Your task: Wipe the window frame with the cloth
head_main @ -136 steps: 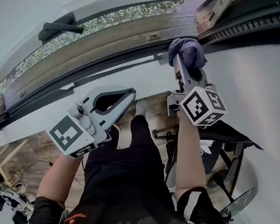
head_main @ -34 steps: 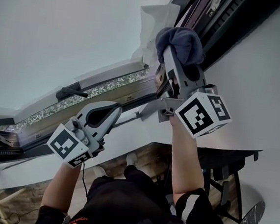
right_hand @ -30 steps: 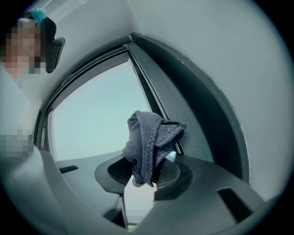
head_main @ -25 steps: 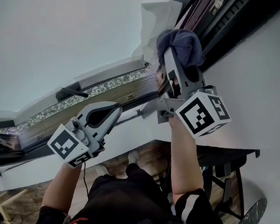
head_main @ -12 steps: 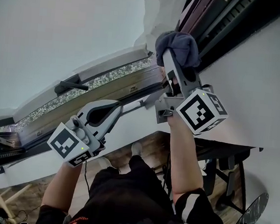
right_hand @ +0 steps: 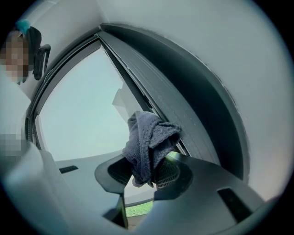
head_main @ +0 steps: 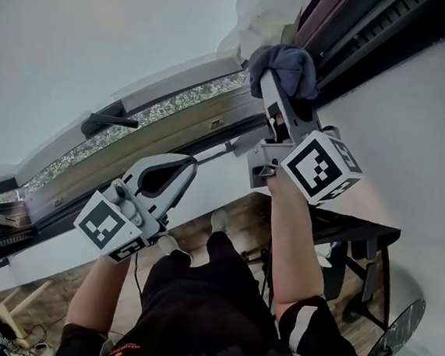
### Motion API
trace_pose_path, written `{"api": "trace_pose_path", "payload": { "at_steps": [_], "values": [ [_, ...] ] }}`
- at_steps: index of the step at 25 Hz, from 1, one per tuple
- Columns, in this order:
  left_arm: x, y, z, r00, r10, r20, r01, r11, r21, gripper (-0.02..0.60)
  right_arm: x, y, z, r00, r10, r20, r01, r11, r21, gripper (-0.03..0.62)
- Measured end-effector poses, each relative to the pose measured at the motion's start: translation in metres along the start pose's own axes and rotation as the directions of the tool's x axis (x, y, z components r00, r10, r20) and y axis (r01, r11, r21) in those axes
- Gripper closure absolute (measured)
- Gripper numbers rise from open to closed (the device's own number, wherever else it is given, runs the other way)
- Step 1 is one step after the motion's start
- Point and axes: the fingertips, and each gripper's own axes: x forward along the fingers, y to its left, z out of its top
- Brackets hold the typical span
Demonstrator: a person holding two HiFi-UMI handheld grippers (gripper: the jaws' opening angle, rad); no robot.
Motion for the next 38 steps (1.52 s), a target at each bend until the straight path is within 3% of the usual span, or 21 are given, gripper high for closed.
{"api": "trace_pose_path", "payload": {
  "at_steps": [20, 28, 38],
  "values": [
    [-0.008, 0.014, -0.054, 0.999, 0.02, -0.051, -0.024, 0.996, -0.087, 0.561, 0.008, -0.057, -0.082, 0.989, -0.083, -0.121, 0.091, 0.994, 0.063, 0.488],
    [-0.011, 0.017, -0.076, 0.997, 0.025, -0.074, -0.034, 0.992, -0.119, 0.561, 0.005, -0.077, -0.118, 0.982, -0.097, -0.165, 0.121, 0.982, 0.146, 0.488],
    [-0.01, 0.018, -0.094, 0.996, 0.024, -0.088, -0.037, 0.989, -0.144, 0.561, 0.005, -0.102, -0.153, 0.962, -0.133, -0.239, 0.169, 0.976, 0.136, 0.488]
  ]
}}
